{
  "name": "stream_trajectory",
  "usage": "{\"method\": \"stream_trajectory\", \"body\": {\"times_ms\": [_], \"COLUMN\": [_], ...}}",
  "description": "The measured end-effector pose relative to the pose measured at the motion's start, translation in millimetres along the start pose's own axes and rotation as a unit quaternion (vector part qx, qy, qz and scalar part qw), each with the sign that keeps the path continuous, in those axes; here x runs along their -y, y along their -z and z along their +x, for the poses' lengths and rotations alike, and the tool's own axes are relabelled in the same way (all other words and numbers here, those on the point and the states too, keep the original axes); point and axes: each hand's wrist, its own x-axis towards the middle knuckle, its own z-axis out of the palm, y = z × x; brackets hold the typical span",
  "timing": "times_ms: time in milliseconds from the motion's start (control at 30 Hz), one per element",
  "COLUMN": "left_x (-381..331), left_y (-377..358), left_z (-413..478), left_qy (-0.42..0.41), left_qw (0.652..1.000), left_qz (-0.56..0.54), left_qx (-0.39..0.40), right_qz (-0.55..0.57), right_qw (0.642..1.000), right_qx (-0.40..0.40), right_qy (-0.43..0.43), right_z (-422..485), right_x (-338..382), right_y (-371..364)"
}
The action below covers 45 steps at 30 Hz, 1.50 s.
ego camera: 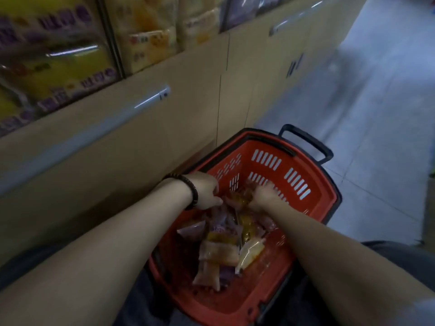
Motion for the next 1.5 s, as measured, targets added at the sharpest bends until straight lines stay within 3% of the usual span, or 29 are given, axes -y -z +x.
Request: {"method": "stream_trajectory", "body": {"times_ms": [67, 200, 267, 433, 633, 767, 833, 933, 1033, 1133, 1200, 1300, 1500], "left_x": [1.7, 6.2, 6.4, 3.4, 4.0, 6.9, 12.8, 10.8, 2.1, -3.8, -2.7, 0.4, 3.7], "left_y": [-1.9, -2.8, -1.2, 2.1, 12.0, 18.6, 21.2, 25.6, 30.2, 31.1, 27.7, 26.4, 29.2], "left_z": [-0.6, 1.3, 1.4, 3.7, 0.7, -3.6, -4.0, -11.7, -25.4, -37.9, -38.5, -40.6, -47.6], "left_qy": [0.0, 0.007, 0.007, 0.007, 0.01, 0.01, 0.03, 0.075, 0.096, 0.064, 0.013, -0.039, -0.083], "left_qw": [0.999, 0.996, 0.994, 0.995, 0.996, 0.998, 0.996, 0.947, 0.852, 0.752, 0.733, 0.716, 0.734], "left_qz": [-0.001, 0.022, 0.028, 0.007, 0.005, -0.019, -0.083, -0.311, -0.514, -0.654, -0.676, -0.696, -0.674], "left_qx": [0.034, 0.085, 0.101, 0.101, 0.094, 0.055, 0.021, -0.008, -0.013, 0.052, 0.071, 0.033, -0.011], "right_qz": [0.026, -0.06, -0.007, 0.061, 0.162, 0.007, -0.06, -0.135, -0.097, -0.015, -0.013, -0.035, 0.055], "right_qw": [0.999, 0.997, 0.999, 0.998, 0.986, 0.998, 0.992, 0.966, 0.931, 0.891, 0.863, 0.829, 0.836], "right_qx": [-0.01, 0.006, 0.028, -0.005, -0.028, -0.031, -0.039, -0.076, -0.162, -0.218, -0.257, -0.305, -0.279], "right_qy": [-0.032, 0.04, 0.016, -0.031, -0.012, 0.046, 0.105, 0.208, 0.311, 0.399, 0.434, 0.467, 0.47], "right_z": [22.0, 37.9, 38.2, 92.8, 35.7, 12.8, -11.6, -60.9, -108.4, -140.3, -144.6, -136.4, -140.3], "right_x": [1.4, 9.9, 13.1, -7.0, 4.3, 4.6, 13.1, 22.5, 23.2, 21.9, 25.2, 31.1, 15.3], "right_y": [-25.6, -49.9, -47.6, -78.1, -22.7, 25.5, 55.0, 95.1, 113.4, 117.1, 117.2, 114.6, 135.6]}}
